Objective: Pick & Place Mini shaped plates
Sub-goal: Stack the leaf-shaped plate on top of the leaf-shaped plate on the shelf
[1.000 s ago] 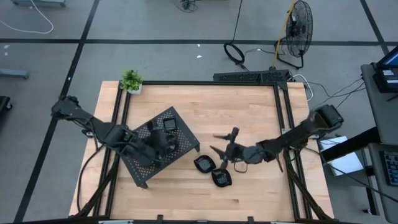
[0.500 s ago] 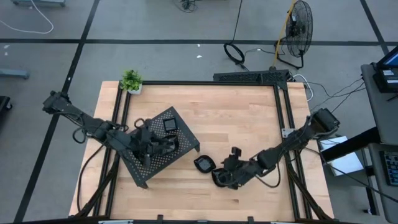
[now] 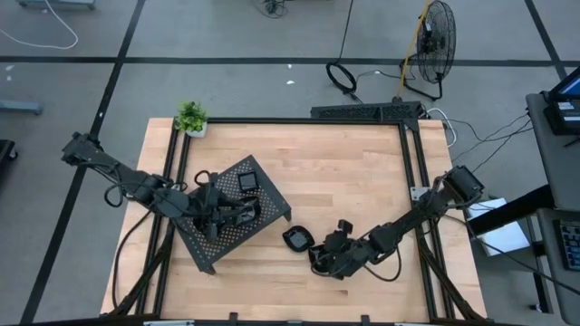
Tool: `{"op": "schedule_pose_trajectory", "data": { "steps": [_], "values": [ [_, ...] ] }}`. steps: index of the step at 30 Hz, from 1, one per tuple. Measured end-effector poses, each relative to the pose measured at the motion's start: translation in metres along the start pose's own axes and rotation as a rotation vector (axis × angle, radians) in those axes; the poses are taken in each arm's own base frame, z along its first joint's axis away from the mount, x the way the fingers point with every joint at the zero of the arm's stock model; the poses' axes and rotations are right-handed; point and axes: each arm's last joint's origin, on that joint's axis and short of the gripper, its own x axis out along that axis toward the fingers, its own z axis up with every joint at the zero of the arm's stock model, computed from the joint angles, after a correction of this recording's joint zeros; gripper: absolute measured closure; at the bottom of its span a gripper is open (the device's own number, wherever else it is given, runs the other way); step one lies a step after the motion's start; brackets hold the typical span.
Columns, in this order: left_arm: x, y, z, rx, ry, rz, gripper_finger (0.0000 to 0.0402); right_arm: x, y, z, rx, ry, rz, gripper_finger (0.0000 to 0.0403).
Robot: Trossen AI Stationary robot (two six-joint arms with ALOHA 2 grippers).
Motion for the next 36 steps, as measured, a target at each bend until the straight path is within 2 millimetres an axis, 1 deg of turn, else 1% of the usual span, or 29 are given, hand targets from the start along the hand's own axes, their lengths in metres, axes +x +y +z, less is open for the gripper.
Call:
{"op": "schedule_pose_trajectory", "data": {
  "steps": [2,5,12,13,17,20,23,25,28,31,34,36],
  "values": [
    [0.0,0.0,0.0,-0.009,-0.001,0.0,0.0321,0.0,0.0,0.0,0.002,-0.004,0.003,0.0226],
    [0.0,0.0,0.0,-0.015,0.0,0.0,0.0321,-0.001,0.0,0.001,-0.002,-0.004,0.003,0.0262],
    [0.0,0.0,0.0,-0.016,-0.001,-0.001,0.0321,-0.001,0.002,0.0,-0.003,0.036,0.056,0.0383],
    [0.0,0.0,0.0,-0.017,-0.001,-0.001,0.0321,-0.002,0.002,0.001,-0.002,0.041,0.067,0.0392],
    [0.0,0.0,0.0,-0.021,-0.001,-0.001,0.0321,-0.004,0.002,0.002,-0.016,0.042,0.072,0.0395],
    [0.0,0.0,0.0,-0.028,-0.001,-0.002,0.0321,-0.015,0.002,0.007,-0.049,0.021,0.08,0.0401],
    [0.0,0.0,0.0,-0.03,-0.001,-0.002,0.0321,-0.038,0.003,0.016,-0.082,-0.051,0.077,0.0402],
    [0.0,0.0,0.0,-0.045,-0.003,-0.003,0.0321,-0.056,0.005,0.024,-0.109,-0.149,0.066,0.0402],
    [0.006,-0.005,0.0,-0.057,0.01,-0.07,0.0321,-0.084,0.007,0.033,-0.167,-0.343,-0.052,0.0402],
    [0.019,-0.017,-0.002,-0.027,0.022,-0.181,0.0321,-0.1,0.007,0.044,-0.218,-0.537,-0.247,0.0402],
    [0.04,-0.029,-0.006,0.019,-0.017,-0.213,0.032,-0.102,0.007,0.055,-0.21,-0.672,-0.491,0.0403],
    [0.057,-0.035,-0.01,0.018,-0.055,-0.155,0.0319,-0.097,0.006,0.062,-0.206,-0.7,-0.662,0.0403]
  ]
}}
